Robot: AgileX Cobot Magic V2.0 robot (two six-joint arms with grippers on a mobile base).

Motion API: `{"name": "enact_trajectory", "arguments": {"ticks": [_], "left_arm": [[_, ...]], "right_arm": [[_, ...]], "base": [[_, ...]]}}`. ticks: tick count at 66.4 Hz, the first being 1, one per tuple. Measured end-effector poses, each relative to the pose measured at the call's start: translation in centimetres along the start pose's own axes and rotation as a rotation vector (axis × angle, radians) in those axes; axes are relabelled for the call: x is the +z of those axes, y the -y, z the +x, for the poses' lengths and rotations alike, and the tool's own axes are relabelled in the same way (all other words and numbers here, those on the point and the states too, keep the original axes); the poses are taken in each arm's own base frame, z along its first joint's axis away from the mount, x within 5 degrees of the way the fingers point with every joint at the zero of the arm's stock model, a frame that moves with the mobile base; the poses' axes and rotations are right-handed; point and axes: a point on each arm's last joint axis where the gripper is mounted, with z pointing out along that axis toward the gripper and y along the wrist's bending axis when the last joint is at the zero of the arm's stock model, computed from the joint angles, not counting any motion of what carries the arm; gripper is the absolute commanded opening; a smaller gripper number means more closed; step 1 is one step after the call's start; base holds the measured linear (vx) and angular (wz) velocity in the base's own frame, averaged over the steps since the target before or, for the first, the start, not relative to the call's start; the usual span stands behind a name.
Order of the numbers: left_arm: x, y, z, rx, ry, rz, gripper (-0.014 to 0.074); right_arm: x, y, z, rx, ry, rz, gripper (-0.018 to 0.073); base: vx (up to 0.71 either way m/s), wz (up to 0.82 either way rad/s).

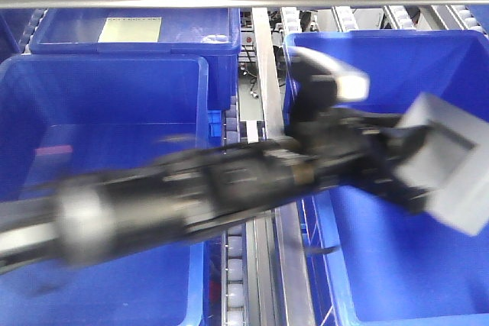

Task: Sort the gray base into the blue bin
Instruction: 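Swing the left gripper over the farther blue bin and lower the block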

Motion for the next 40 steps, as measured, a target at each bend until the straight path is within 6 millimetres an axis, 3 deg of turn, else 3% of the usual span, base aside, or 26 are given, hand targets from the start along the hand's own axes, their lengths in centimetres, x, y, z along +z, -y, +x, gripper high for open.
{"name": "enact_trajectory", "arguments": {"ticks": [10,19,40], "left_arm": [[5.1,-0.2,1.0,0.006,-0.085,-0.074,0.0002],[7.9,-0.6,2.1,0.006,-0.165,-0.152,0.0002],[9.9,-0.9,5.0,-0.025,-0.269,-0.216,0.0005]], "right_arm": [[0.0,0.0,0.0,0.0,0.001,0.0,-0.0005],[0.0,0.0,0.0,0.0,0.001,0.0,-0.0005],[0.0,0.0,0.0,0.0,0.001,0.0,-0.0005]], "base": [[0.0,0.0],[0.0,0.0],[0.0,0.0]]}}
